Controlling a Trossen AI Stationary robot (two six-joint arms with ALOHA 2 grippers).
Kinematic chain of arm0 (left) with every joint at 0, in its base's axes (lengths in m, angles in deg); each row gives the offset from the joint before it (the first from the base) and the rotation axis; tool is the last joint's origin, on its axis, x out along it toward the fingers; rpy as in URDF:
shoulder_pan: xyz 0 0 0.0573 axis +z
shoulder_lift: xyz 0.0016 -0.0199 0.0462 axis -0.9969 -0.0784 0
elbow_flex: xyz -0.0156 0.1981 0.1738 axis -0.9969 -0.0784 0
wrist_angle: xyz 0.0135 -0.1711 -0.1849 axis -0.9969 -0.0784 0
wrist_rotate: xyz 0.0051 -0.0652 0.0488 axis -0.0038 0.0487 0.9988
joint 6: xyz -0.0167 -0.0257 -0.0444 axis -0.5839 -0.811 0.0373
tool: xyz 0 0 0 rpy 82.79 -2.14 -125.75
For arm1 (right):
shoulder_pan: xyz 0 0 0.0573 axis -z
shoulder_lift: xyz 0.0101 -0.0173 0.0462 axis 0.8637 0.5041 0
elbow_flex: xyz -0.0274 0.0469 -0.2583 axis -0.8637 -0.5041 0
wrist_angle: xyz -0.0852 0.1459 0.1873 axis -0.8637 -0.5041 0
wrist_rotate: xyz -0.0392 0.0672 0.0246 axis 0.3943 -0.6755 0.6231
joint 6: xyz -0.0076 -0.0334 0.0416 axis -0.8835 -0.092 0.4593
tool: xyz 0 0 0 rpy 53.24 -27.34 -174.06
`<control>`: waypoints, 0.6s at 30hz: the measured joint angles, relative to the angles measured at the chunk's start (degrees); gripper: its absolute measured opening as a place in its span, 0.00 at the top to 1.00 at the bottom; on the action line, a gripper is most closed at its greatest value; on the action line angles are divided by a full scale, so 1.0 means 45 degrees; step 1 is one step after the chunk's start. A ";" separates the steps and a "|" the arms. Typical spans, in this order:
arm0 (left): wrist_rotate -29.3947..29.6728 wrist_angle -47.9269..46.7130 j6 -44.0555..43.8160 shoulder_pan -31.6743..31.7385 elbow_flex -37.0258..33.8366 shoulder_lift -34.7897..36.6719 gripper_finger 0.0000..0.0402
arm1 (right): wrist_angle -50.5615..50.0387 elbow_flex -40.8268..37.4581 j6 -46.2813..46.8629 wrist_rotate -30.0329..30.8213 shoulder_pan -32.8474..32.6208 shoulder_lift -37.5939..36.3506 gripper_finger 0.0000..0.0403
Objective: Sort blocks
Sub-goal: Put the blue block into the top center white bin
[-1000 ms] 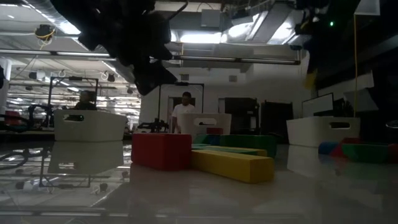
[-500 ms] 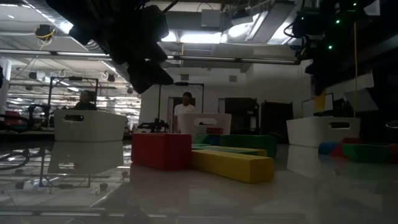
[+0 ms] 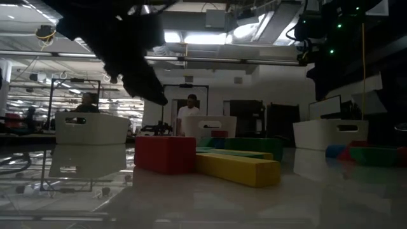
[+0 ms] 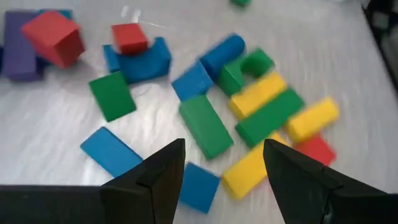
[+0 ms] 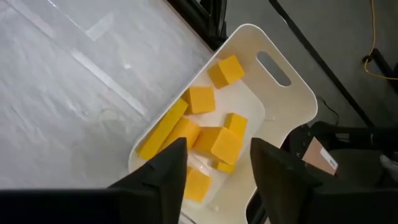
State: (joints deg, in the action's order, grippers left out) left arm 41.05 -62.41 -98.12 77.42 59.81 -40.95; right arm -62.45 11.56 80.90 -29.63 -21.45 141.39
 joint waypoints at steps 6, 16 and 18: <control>0.0888 -0.0230 0.2705 -0.0853 -0.0063 -0.0236 0.49 | -0.0019 0.0000 0.0010 0.0000 0.0000 0.0003 0.52; 0.1757 0.0104 0.3662 -0.0928 -0.0073 -0.1748 0.49 | -0.0029 0.0000 0.0019 -0.0005 0.0000 0.0004 0.52; 0.1772 0.0463 0.3825 -0.0858 -0.0073 -0.1998 0.49 | -0.0030 0.0000 0.0019 -0.0008 0.0000 0.0004 0.52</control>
State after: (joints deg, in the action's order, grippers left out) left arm 49.02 -60.33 -80.90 73.56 59.48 -49.94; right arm -62.58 11.56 80.99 -29.67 -21.45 141.41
